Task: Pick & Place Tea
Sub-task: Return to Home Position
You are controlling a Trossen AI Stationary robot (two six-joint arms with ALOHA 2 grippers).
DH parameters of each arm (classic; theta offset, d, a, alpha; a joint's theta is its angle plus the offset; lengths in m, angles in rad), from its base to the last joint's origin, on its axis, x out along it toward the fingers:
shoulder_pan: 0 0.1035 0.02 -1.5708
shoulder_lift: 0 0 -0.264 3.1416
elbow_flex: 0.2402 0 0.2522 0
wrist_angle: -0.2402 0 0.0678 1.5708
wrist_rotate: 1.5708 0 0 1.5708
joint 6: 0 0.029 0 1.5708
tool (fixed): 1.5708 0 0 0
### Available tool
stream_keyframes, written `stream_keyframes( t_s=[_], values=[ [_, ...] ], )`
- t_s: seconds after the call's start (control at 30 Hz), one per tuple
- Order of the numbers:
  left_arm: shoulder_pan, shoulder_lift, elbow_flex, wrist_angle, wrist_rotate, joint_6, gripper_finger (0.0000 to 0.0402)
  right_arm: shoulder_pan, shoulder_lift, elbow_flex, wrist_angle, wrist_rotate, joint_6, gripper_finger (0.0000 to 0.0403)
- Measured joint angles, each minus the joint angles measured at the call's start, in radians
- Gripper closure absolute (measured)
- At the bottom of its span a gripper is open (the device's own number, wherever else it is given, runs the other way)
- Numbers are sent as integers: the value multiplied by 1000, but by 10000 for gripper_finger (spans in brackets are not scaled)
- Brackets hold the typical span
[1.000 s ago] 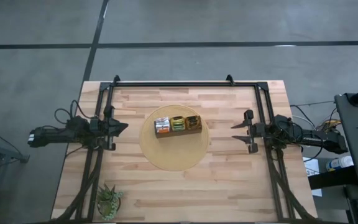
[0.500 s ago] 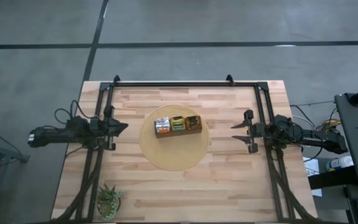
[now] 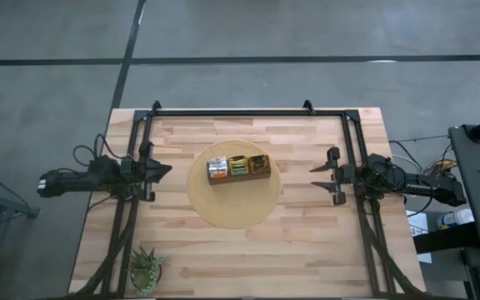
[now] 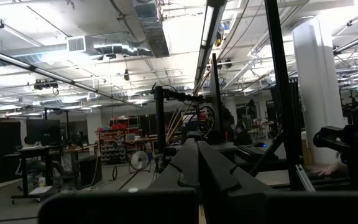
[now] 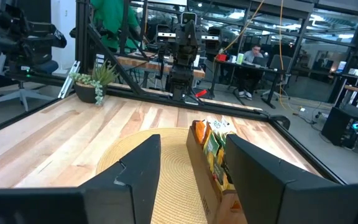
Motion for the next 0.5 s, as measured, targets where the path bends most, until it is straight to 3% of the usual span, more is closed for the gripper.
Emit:
stream_keyframes(
  t_s=[0.5],
  values=[
    [0,0,0,0,0,0,401,0,0,0,0,0,0,227]
  ],
)
